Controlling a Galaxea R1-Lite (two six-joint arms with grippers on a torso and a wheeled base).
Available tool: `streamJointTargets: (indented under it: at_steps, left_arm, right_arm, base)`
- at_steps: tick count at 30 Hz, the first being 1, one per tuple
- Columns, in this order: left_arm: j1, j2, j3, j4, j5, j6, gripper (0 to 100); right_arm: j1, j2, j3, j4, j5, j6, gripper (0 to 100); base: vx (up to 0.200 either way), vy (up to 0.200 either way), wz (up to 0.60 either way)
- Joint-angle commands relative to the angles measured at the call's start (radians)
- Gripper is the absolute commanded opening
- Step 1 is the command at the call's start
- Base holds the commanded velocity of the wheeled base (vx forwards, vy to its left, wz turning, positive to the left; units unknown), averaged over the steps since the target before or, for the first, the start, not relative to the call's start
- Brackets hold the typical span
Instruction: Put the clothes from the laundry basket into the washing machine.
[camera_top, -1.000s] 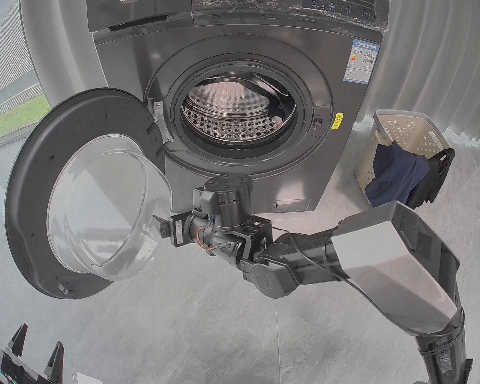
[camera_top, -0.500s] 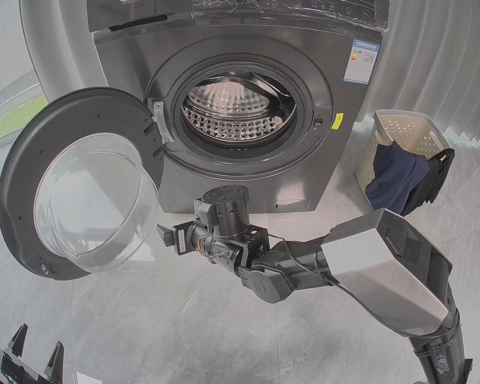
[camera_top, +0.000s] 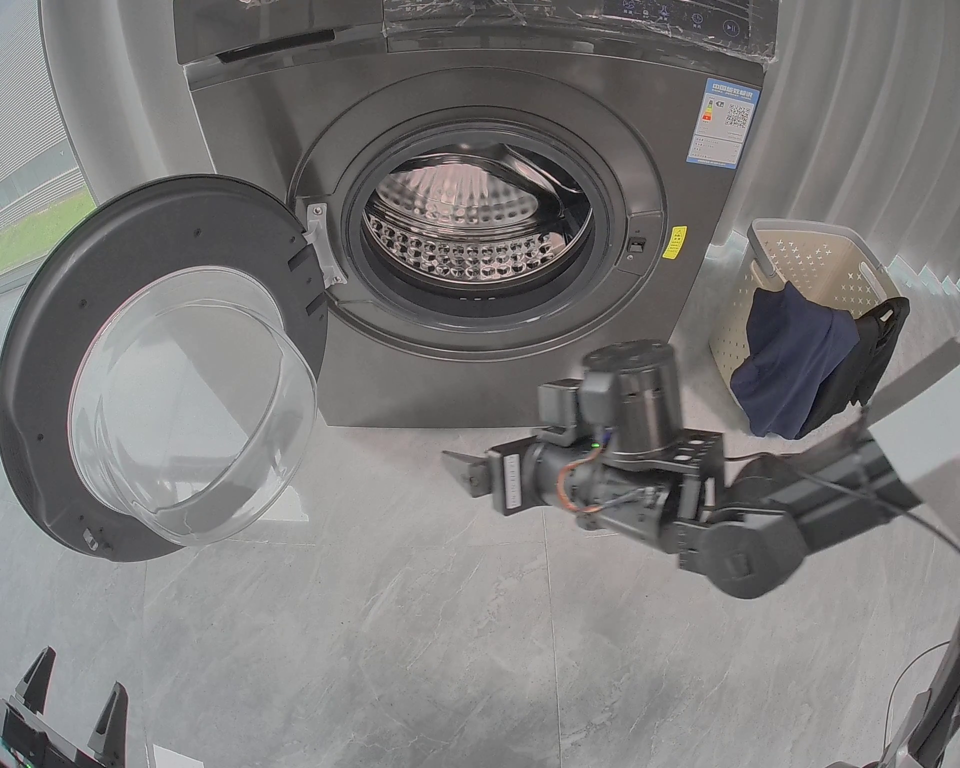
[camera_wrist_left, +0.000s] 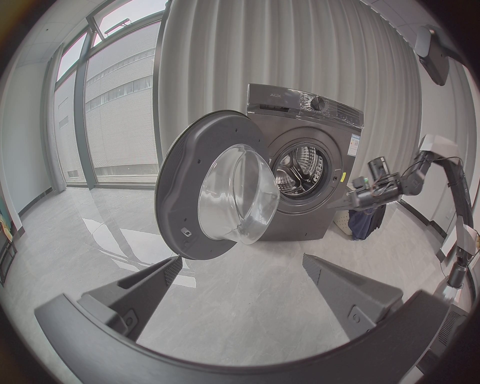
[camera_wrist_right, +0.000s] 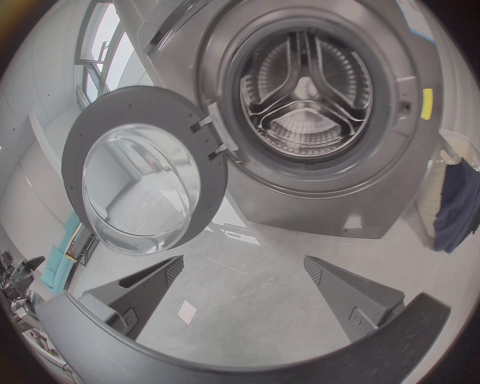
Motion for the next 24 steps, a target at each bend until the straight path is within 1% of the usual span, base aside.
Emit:
streamJointTargets:
  at_steps: [1, 2, 4, 8, 9, 10, 11, 14, 15, 16, 17, 19, 22, 23, 24]
  left_arm:
    - [-0.001, -0.016, 0.018, -0.001, 0.000, 0.002, 100]
    - [-0.001, -0.016, 0.018, -0.001, 0.000, 0.004, 100]
    - [0.001, -0.016, 0.018, 0.001, 0.000, 0.004, 100]
    - [-0.001, -0.016, 0.018, 0.001, 0.000, 0.006, 100]
    - [-0.001, -0.016, 0.018, 0.001, 0.000, 0.006, 100]
    - [-0.001, -0.016, 0.018, -0.001, 0.000, 0.004, 100]
    - [-0.001, -0.016, 0.018, -0.001, 0.000, 0.006, 100]
    - [-0.001, -0.016, 0.018, -0.001, 0.000, 0.006, 100]
    - [-0.001, -0.016, 0.016, -0.001, 0.000, 0.006, 100]
    - [-0.001, -0.016, 0.016, -0.001, 0.000, 0.006, 100]
    - [-0.001, -0.016, 0.018, -0.001, 0.000, 0.007, 100]
    - [-0.001, -0.016, 0.018, 0.001, -0.001, 0.007, 100]
    - [-0.001, -0.016, 0.018, 0.001, 0.000, 0.006, 100]
    - [-0.001, -0.016, 0.018, -0.001, 0.000, 0.006, 100]
    - [-0.001, -0.016, 0.018, 0.001, 0.000, 0.004, 100]
  right_arm:
    - [-0.197, -0.684, 0.609, -0.066, -0.013, -0.026, 100]
    - [-0.229, -0.771, 0.678, -0.064, -0.030, -0.030, 100]
    - [-0.271, -0.866, 0.755, -0.061, -0.040, -0.032, 100]
    - [-0.361, -1.030, 0.879, -0.060, -0.043, -0.035, 100]
    - [-0.396, -1.083, 0.916, -0.057, -0.042, -0.036, 100]
    - [-0.419, -1.115, 0.944, -0.055, -0.042, -0.044, 100]
    - [-0.459, -1.168, 0.997, -0.055, -0.040, -0.061, 100]
    - [-0.559, -1.297, 1.134, -0.054, -0.014, -0.102, 100]
    - [-0.580, -1.336, 1.144, -0.038, -0.001, -0.104, 100]
    - [-0.580, -1.336, 1.144, -0.038, -0.001, -0.104, 100]
    - [-0.631, -1.448, 1.144, 0.054, 0.041, -0.098, 100]
    - [-0.680, -1.573, 1.144, 0.150, 0.070, -0.104, 100]
    - [-0.722, -1.728, 1.143, 0.316, 0.119, -0.110, 100]
    - [-0.725, -1.738, 1.143, 0.325, 0.121, -0.110, 100]
    - [-0.737, -1.810, 1.143, 0.391, 0.141, -0.113, 100]
  base:
    - [0.000, 0.000, 0.00]
    - [0.000, 0.000, 0.00]
    - [0.000, 0.000, 0.00]
    - [0.000, 0.000, 0.00]
    - [0.000, 0.000, 0.00]
    - [0.000, 0.000, 0.00]
    - [0.000, 0.000, 0.00]
    - [0.000, 0.000, 0.00]
    - [0.000, 0.000, 0.00]
    - [0.000, 0.000, 0.00]
    - [0.000, 0.000, 0.00]
    - [0.000, 0.000, 0.00]
    - [0.000, 0.000, 0.00]
    - [0.000, 0.000, 0.00]
    - [0.000, 0.000, 0.00]
